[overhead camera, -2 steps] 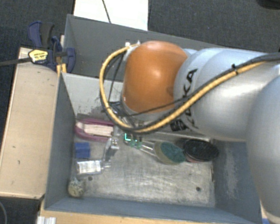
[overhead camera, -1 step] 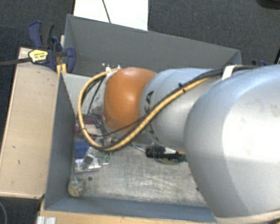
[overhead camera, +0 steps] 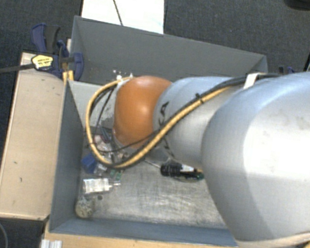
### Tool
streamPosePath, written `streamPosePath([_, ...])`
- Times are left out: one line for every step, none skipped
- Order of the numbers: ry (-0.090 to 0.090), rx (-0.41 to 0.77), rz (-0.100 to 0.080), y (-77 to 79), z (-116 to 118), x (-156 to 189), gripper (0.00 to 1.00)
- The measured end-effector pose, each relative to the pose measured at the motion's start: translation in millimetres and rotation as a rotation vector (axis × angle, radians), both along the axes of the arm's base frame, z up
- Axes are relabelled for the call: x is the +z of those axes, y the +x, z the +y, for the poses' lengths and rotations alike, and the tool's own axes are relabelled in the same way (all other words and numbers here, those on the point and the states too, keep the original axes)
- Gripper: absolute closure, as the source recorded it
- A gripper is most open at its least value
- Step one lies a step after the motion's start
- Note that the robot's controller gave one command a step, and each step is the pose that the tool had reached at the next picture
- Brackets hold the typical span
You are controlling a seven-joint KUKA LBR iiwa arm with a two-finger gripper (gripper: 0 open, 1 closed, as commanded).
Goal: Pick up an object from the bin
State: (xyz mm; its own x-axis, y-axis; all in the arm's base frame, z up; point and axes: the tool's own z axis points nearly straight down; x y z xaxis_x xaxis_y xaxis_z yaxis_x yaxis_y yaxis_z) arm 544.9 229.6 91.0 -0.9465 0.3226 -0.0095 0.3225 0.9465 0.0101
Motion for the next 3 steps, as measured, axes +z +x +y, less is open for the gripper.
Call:
streamPosePath([-0.003,0.089,0.0,28.3,14,74,1.0])
streamPosePath([-0.006,0.086,0.01,25.5,13,69,0.0])
streamPosePath([-0.009,0.232,0.013,19.9,-12,-8,0.0])
